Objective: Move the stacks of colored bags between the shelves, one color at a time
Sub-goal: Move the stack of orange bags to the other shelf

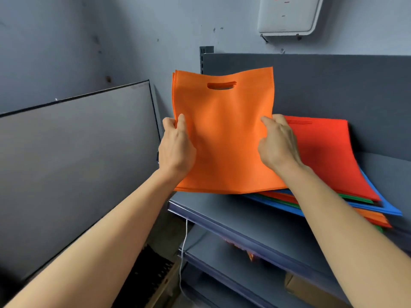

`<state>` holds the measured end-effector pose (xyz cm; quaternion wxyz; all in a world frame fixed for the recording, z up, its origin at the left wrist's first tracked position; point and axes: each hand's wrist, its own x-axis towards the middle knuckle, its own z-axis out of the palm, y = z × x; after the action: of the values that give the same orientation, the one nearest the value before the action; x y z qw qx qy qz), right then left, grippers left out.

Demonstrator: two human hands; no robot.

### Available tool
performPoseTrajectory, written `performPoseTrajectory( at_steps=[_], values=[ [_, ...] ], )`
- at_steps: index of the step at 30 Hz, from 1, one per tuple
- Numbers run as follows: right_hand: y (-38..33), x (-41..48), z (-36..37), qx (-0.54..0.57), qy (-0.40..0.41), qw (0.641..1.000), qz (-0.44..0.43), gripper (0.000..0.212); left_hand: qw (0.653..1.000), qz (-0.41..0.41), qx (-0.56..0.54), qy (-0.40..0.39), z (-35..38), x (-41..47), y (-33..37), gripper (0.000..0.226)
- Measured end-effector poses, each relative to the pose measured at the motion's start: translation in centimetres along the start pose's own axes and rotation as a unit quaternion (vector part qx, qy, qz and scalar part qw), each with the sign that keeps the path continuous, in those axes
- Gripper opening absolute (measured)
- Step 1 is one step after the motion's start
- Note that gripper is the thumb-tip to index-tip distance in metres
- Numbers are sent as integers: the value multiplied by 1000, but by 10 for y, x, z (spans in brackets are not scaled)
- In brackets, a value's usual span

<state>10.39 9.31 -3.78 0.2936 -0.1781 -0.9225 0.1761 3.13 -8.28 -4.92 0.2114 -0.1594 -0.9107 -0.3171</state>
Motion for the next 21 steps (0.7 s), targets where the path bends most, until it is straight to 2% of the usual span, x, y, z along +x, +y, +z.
performPoseTrajectory(
  at_steps=[8,21],
  values=[
    [-88,-52,21,90,-36,987,-125,48,988,-95,67,105,-97,-72,-54,59],
    [-272,-148,40,213,-81,928,-296,51,929,-199,193,247,-260,-176,-153,64]
  ],
)
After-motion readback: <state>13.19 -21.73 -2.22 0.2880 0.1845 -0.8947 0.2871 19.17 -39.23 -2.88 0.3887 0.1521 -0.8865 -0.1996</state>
